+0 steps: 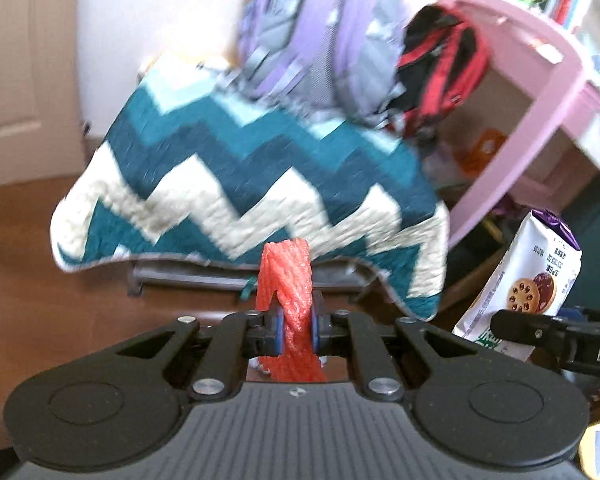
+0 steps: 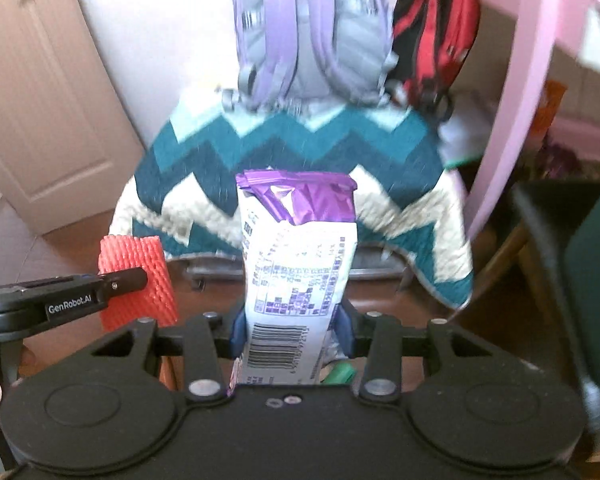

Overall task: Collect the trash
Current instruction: 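Carry orange net and purple wrapper with both tools over the teal bin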

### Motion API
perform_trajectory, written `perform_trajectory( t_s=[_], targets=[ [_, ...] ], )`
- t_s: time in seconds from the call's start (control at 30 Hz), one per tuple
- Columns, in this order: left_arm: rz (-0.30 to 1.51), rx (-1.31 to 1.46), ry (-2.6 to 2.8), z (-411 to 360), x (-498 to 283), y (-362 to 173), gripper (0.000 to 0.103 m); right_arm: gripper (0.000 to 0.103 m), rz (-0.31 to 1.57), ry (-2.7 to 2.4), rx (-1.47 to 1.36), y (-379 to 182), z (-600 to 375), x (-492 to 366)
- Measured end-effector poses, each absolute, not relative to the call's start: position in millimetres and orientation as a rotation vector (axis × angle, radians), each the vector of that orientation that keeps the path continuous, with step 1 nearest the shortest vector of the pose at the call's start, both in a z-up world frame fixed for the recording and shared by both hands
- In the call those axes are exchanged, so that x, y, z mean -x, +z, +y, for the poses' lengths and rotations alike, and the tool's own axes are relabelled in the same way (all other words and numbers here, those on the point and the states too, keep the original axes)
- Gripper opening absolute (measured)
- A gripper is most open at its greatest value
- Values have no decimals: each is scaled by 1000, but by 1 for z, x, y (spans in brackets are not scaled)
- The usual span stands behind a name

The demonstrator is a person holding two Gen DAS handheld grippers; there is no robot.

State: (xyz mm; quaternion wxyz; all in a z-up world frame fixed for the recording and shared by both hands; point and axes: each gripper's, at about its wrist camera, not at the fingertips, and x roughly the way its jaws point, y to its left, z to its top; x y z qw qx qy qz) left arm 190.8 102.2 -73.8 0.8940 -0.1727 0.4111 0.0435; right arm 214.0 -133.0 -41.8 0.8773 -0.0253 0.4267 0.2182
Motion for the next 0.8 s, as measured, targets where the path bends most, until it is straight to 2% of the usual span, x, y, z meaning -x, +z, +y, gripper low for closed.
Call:
perform_trajectory(
  t_s=[0.6, 0.8],
  targets=[
    [516, 179, -245, -17, -205, 120, 12, 41, 517, 402, 14, 147, -271, -194],
    [440, 155, -357, -71, -216, 170, 12, 41, 422, 273, 36, 187, -329, -195]
  ],
)
